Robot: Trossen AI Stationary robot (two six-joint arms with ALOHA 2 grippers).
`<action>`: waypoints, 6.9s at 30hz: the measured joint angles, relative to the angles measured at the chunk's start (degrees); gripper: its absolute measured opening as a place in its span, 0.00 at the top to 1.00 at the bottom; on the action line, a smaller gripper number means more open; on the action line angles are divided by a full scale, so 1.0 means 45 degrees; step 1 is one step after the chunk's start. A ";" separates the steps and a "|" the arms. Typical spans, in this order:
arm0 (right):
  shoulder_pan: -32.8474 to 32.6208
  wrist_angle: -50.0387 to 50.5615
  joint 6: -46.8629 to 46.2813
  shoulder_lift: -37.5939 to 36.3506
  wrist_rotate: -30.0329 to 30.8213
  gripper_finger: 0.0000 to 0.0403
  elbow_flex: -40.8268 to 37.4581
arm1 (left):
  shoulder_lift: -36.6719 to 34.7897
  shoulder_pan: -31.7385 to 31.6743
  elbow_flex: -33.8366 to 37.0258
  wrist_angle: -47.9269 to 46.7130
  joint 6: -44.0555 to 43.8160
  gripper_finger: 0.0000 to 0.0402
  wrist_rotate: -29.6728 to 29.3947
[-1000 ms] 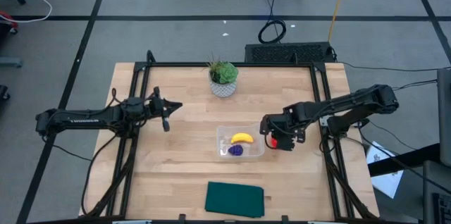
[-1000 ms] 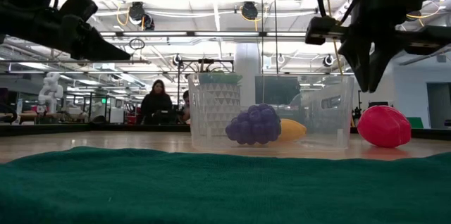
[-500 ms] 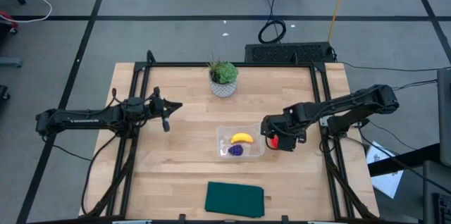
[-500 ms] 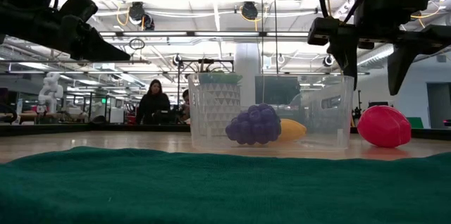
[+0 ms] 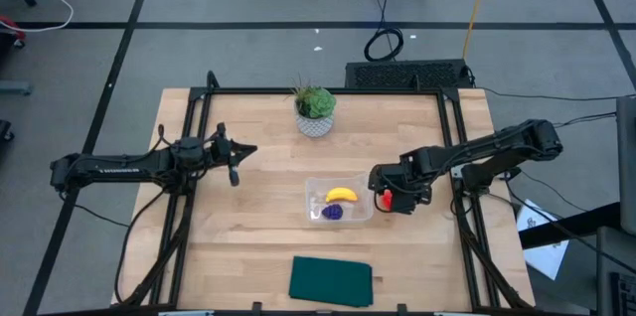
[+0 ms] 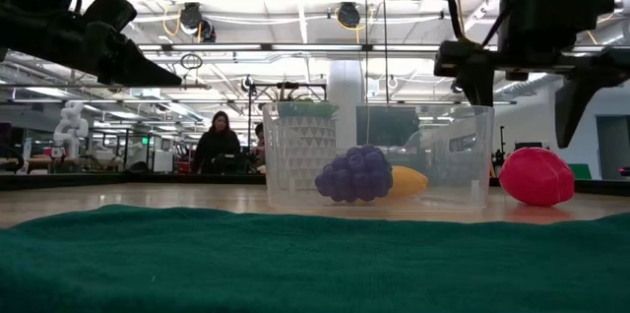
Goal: Pick and placing Produce into tupperware
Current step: Put the apple into the transparent bin
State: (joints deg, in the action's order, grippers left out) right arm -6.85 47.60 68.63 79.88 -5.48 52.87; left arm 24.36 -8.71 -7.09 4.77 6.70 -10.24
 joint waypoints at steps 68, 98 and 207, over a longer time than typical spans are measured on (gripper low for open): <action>-0.1083 -0.1189 0.1489 0.0995 0.1073 0.23 -0.0706 | 0.0000 0.0000 0.0000 -0.0563 -0.0524 0.94 0.0034; -0.1064 -0.1581 0.0896 0.1535 0.1407 0.34 -0.0750 | 0.0004 0.0005 -0.0001 -0.0461 -0.0523 0.94 0.0214; 0.0529 0.1405 -1.2459 0.0253 -0.0848 0.34 0.1448 | 0.0003 0.0003 -0.0001 -0.0403 -0.0272 0.94 0.0306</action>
State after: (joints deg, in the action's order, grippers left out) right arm -4.47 53.93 12.57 81.01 -9.30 59.39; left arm 24.37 -8.70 -7.10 2.96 5.48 -8.86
